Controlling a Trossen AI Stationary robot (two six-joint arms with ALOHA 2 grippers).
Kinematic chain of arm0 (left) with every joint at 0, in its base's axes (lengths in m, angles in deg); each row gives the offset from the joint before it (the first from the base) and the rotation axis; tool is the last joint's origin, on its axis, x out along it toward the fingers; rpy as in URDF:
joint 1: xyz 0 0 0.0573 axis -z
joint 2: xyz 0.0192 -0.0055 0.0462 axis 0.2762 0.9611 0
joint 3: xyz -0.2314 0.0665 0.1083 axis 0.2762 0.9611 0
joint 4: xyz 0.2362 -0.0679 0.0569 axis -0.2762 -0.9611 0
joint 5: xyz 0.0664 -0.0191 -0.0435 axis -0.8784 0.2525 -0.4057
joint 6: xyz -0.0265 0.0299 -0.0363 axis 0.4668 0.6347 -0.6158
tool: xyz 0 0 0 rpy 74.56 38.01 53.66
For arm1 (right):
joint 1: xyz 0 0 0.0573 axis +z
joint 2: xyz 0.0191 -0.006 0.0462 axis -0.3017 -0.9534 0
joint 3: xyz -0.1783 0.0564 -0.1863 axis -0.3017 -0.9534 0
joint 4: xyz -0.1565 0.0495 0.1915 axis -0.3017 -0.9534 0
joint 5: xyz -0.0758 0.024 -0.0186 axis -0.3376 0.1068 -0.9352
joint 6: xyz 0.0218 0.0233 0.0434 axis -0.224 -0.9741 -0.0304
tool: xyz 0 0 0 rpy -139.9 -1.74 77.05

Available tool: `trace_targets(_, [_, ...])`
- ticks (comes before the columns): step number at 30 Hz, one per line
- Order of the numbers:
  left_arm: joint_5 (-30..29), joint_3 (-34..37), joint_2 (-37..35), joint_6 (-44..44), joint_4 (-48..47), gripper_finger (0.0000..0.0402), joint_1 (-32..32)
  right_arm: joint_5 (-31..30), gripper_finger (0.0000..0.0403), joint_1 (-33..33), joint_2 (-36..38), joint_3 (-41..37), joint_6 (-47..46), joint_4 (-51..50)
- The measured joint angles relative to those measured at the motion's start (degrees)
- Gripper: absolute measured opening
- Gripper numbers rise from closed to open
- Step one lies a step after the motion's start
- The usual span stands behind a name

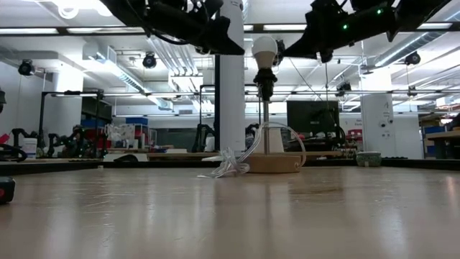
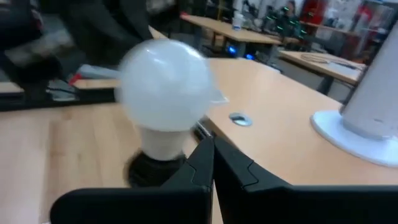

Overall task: Screw lightbulb
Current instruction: Remove the lightbulb from the lamp

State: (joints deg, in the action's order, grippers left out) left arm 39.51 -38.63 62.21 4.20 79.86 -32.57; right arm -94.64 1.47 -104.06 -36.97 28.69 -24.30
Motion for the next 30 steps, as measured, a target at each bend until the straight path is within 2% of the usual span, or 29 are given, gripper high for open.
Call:
trace_targets(5, [-1.59,0.0,0.54,0.57,3.03,0.0,-0.24,4.26,0.0,0.15,-0.68,0.0,0.61,3.64])
trace_targets(14, [5.58,0.0,2.36,0.99,4.96,0.0,-0.24,3.73,0.0,-0.15,-2.88,0.15,1.2,5.25])
trace_targets(20, [12.45,0.0,2.25,1.79,4.97,0.0,-0.02,1.55,0.0,-0.49,-3.28,0.15,0.86,6.3])
trace_targets(30, [13.19,0.0,2.25,1.15,4.81,0.0,0.42,0.1,0.0,-0.52,-4.35,0.15,-0.45,7.41])
